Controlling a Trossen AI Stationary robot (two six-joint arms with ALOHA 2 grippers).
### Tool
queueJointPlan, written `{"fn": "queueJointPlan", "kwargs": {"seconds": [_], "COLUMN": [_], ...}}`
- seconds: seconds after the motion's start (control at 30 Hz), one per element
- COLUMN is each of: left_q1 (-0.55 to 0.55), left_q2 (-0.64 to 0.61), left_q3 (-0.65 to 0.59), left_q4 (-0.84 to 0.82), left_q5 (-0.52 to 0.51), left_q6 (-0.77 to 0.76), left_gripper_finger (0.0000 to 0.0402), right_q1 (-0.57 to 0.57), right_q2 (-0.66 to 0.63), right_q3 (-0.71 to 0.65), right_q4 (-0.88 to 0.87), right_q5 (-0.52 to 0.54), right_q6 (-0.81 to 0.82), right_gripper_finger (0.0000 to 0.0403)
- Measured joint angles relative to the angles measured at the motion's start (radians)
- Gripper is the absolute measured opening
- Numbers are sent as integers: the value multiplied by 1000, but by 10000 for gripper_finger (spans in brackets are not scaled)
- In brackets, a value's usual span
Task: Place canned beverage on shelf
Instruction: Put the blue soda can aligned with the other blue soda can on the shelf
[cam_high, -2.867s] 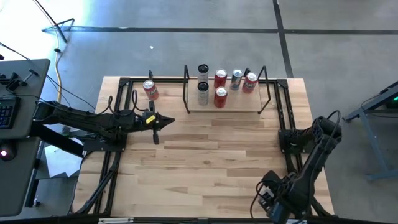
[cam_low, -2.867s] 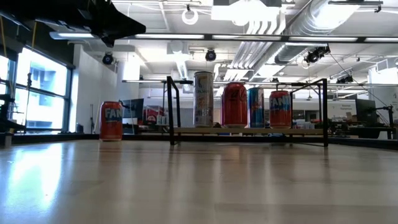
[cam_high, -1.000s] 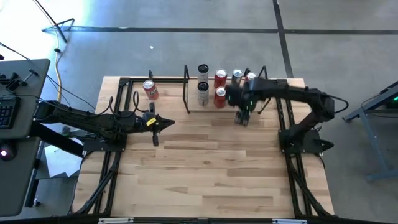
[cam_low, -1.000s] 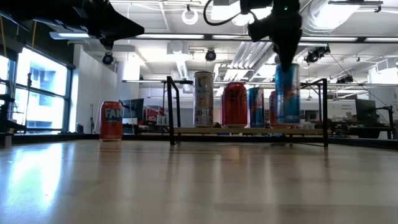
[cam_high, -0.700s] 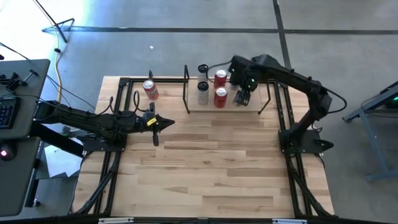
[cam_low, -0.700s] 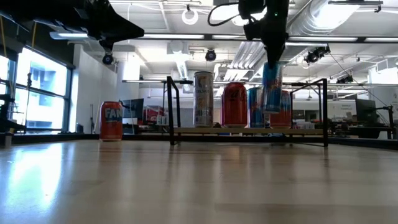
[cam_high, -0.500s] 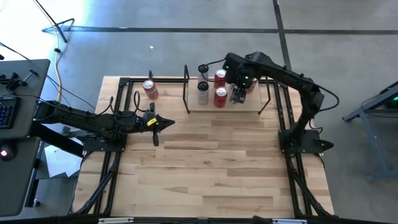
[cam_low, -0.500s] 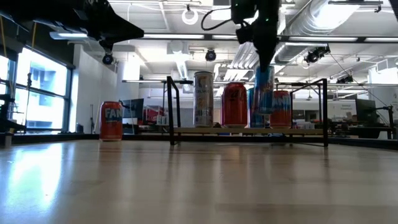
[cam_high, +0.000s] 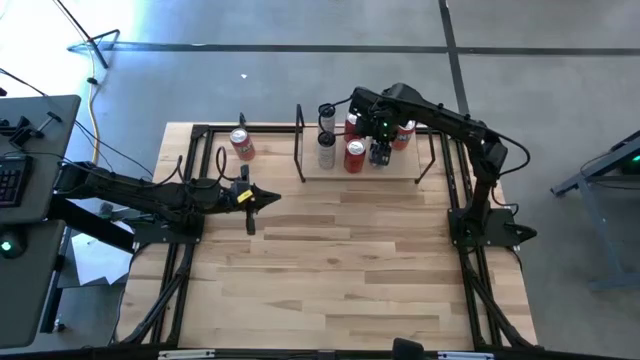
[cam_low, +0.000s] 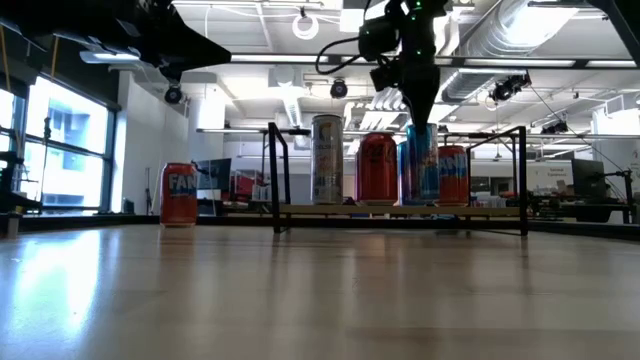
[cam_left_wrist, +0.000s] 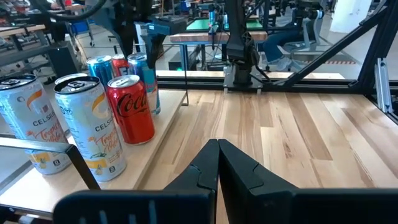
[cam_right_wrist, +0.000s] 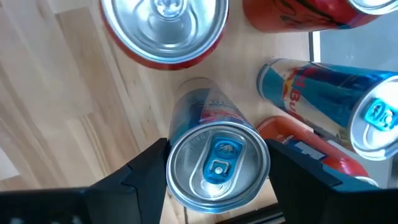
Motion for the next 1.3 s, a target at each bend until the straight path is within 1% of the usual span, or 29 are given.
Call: {"fn": "queueJointPlan", "kwargs": {"seconds": [0.3,0.57,0.7,1.07,1.17,1.3], "left_q1": [0,0,0,0,0,0], "left_q2": [0,0,0,0,0,0], "left_q3": [0,0,0,0,0,0], "left_q4": [7,4,3,3,3,3], "left_q5": [-1,-2,-2,-3,-3,-4], "left_q6": [-16,-27,-27,-29,-29,-29], "left_gripper_finger": [0,0,0,0,0,0], "right_q1": [-5,-5,-7,-7,-7,-7], "right_q2": [5,5,5,5,5,4], "right_q3": [-1,-1,-1,-1,-1,-1], "right_q4": [40,48,24,11,12,17], "right_q5": [1,-2,-2,-2,-2,1], "right_q6": [-21,-20,32,59,77,96], "right_gripper_finger": [228,242,244,246,254,277]}}
